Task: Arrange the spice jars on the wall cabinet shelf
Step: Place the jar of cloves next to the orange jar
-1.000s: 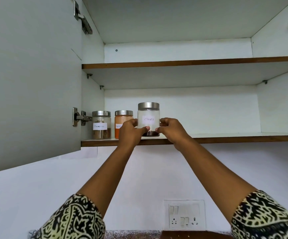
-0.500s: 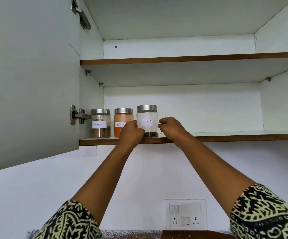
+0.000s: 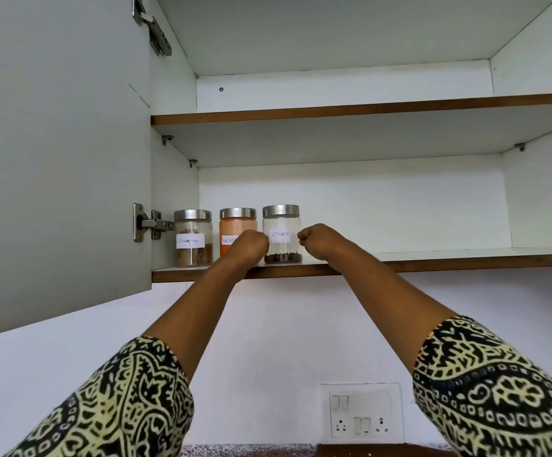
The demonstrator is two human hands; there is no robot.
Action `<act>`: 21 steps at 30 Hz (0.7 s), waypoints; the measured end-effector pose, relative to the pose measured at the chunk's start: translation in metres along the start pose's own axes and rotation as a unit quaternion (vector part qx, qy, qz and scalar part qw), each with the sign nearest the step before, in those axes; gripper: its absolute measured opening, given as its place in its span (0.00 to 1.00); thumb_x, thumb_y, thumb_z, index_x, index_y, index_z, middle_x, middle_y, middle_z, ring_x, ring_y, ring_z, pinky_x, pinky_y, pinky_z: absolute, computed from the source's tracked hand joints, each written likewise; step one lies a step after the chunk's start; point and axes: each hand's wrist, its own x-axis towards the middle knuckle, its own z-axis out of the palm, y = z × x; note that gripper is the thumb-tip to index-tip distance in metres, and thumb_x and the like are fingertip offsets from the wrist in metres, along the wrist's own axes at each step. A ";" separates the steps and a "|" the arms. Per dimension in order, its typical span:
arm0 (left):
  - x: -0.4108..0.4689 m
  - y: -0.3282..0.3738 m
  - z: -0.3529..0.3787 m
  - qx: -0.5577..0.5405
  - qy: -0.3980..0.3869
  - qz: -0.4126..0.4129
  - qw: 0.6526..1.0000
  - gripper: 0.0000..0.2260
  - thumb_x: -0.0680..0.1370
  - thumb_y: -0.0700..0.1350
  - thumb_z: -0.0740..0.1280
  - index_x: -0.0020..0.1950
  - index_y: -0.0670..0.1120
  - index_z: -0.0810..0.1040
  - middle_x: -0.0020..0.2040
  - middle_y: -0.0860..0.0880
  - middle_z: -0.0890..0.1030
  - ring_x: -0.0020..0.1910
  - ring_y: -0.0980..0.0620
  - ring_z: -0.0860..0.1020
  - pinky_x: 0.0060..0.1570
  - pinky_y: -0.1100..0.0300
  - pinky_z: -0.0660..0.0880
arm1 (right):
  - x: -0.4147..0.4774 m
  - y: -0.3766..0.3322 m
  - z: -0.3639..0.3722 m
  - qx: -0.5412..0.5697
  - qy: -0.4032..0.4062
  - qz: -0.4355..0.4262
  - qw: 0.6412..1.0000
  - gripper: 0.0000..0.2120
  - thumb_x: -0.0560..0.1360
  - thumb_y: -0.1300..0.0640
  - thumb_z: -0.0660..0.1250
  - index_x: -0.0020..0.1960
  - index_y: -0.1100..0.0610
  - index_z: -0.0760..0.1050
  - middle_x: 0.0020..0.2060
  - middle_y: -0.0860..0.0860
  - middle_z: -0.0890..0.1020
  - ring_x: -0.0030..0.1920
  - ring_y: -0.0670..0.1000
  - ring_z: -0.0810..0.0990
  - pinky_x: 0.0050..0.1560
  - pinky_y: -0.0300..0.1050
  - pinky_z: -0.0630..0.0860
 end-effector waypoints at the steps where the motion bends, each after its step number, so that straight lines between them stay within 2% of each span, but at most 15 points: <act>1: 0.001 0.000 0.000 0.003 0.001 -0.004 1.000 0.07 0.78 0.38 0.58 0.47 0.39 0.75 0.44 0.43 0.74 0.44 0.47 0.70 0.37 0.60 0.65 | 0.002 -0.001 0.001 -0.008 -0.006 0.000 1.000 0.22 0.77 0.70 0.55 0.70 0.60 0.68 0.70 0.56 0.70 0.69 0.56 0.69 0.66 0.44 0.66; 6: 0.008 -0.001 -0.002 0.010 -0.005 -0.022 1.000 0.06 0.76 0.39 0.59 0.39 0.43 0.70 0.40 0.45 0.71 0.38 0.50 0.67 0.35 0.60 0.63 | 0.007 0.000 0.002 -0.030 -0.013 -0.003 0.999 0.24 0.77 0.71 0.53 0.71 0.60 0.66 0.71 0.56 0.69 0.70 0.56 0.67 0.68 0.45 0.65; 8: 0.008 -0.001 -0.003 0.006 -0.013 -0.022 1.000 0.04 0.77 0.40 0.59 0.45 0.42 0.73 0.44 0.44 0.73 0.42 0.49 0.70 0.37 0.60 0.65 | 0.006 0.002 0.002 -0.025 -0.010 -0.005 1.000 0.24 0.77 0.71 0.53 0.71 0.60 0.66 0.71 0.56 0.68 0.70 0.56 0.67 0.68 0.45 0.65; 10: 0.004 0.000 -0.003 -0.004 -0.021 -0.015 1.000 0.10 0.79 0.44 0.60 0.56 0.42 0.74 0.52 0.44 0.75 0.51 0.47 0.72 0.44 0.58 0.67 | 0.003 0.003 0.002 -0.005 0.003 -0.013 1.000 0.23 0.77 0.70 0.52 0.71 0.60 0.66 0.71 0.55 0.68 0.71 0.56 0.66 0.69 0.45 0.63; 12: -0.004 0.001 -0.004 -0.012 -0.013 -0.009 1.000 0.15 0.80 0.49 0.60 0.63 0.43 0.73 0.59 0.46 0.76 0.56 0.47 0.72 0.52 0.56 0.67 | -0.006 0.005 0.003 0.038 0.023 -0.029 0.999 0.23 0.78 0.69 0.52 0.71 0.60 0.66 0.71 0.55 0.69 0.71 0.55 0.66 0.68 0.43 0.63; 14: -0.021 0.001 -0.005 -0.022 -0.004 0.024 0.999 0.17 0.80 0.51 0.59 0.65 0.44 0.73 0.57 0.48 0.75 0.55 0.48 0.72 0.54 0.56 0.67 | -0.021 0.006 0.005 0.092 0.040 -0.048 0.994 0.23 0.77 0.68 0.52 0.71 0.58 0.67 0.69 0.54 0.71 0.70 0.53 0.68 0.63 0.40 0.64; 16: -0.045 -0.002 -0.005 -0.033 0.002 0.084 0.996 0.16 0.81 0.51 0.59 0.64 0.45 0.75 0.53 0.49 0.75 0.55 0.49 0.73 0.53 0.57 0.67 | -0.043 0.007 0.008 0.138 0.047 -0.062 0.987 0.25 0.76 0.69 0.53 0.71 0.58 0.67 0.68 0.53 0.73 0.69 0.51 0.69 0.60 0.38 0.65; 18: -0.072 -0.008 -0.005 -0.062 0.005 0.133 0.989 0.13 0.80 0.48 0.60 0.62 0.45 0.77 0.51 0.52 0.77 0.55 0.51 0.74 0.53 0.59 0.67 | -0.071 0.011 0.013 0.200 0.061 -0.066 0.976 0.24 0.76 0.69 0.54 0.70 0.57 0.68 0.66 0.52 0.75 0.67 0.50 0.71 0.61 0.38 0.67; 21: -0.109 -0.022 -0.002 -0.100 -0.018 0.168 0.981 0.09 0.80 0.47 0.62 0.56 0.51 0.79 0.49 0.55 0.80 0.53 0.54 0.77 0.55 0.59 0.71 | -0.120 0.023 0.029 0.301 0.093 -0.065 0.947 0.20 0.77 0.67 0.57 0.66 0.55 0.73 0.61 0.50 0.79 0.63 0.47 0.75 0.62 0.38 0.69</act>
